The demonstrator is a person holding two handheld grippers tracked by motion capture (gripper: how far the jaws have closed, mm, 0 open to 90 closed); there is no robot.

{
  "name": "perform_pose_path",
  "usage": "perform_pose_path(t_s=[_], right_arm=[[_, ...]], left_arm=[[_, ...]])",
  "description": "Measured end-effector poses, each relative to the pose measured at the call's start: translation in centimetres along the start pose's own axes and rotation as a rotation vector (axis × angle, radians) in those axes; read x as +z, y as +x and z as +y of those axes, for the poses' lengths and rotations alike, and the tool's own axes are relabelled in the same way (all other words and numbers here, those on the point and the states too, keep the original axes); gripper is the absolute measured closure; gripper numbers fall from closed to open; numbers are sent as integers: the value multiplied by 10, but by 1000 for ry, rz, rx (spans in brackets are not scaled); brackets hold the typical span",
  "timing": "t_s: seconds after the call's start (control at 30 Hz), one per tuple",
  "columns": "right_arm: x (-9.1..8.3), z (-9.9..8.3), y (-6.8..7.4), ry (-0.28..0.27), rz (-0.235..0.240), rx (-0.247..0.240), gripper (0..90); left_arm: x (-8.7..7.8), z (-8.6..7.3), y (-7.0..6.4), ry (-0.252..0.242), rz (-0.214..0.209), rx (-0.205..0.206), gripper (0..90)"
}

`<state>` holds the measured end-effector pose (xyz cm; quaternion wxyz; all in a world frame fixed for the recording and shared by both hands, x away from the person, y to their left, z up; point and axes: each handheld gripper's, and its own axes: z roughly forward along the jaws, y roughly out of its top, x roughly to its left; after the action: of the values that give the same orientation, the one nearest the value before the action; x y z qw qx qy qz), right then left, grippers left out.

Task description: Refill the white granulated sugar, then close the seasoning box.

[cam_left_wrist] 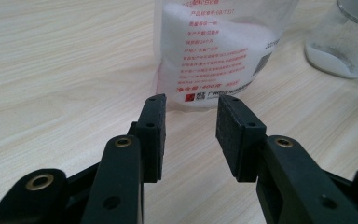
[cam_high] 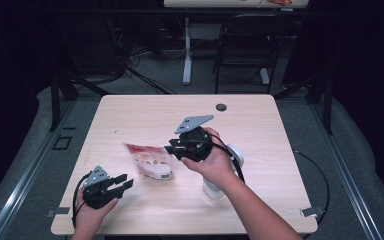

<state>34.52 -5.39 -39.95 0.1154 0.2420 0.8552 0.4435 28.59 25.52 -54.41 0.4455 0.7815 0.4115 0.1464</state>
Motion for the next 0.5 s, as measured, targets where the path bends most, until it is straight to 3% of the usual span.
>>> perform_pose_path(t_s=[0.2, 0.33, 0.5], right_arm=[[6, 8, 1, -23, 2, 7, 703], [11, 12, 4, -10, 9, -18, 683], [22, 15, 6, 2, 15, -16, 682]], left_arm=[[1, 1, 0, -1, 5, 7, 628], [2, 1, 1, 0, 0, 4, 628], [2, 1, 2, 1, 3, 7, 625]])
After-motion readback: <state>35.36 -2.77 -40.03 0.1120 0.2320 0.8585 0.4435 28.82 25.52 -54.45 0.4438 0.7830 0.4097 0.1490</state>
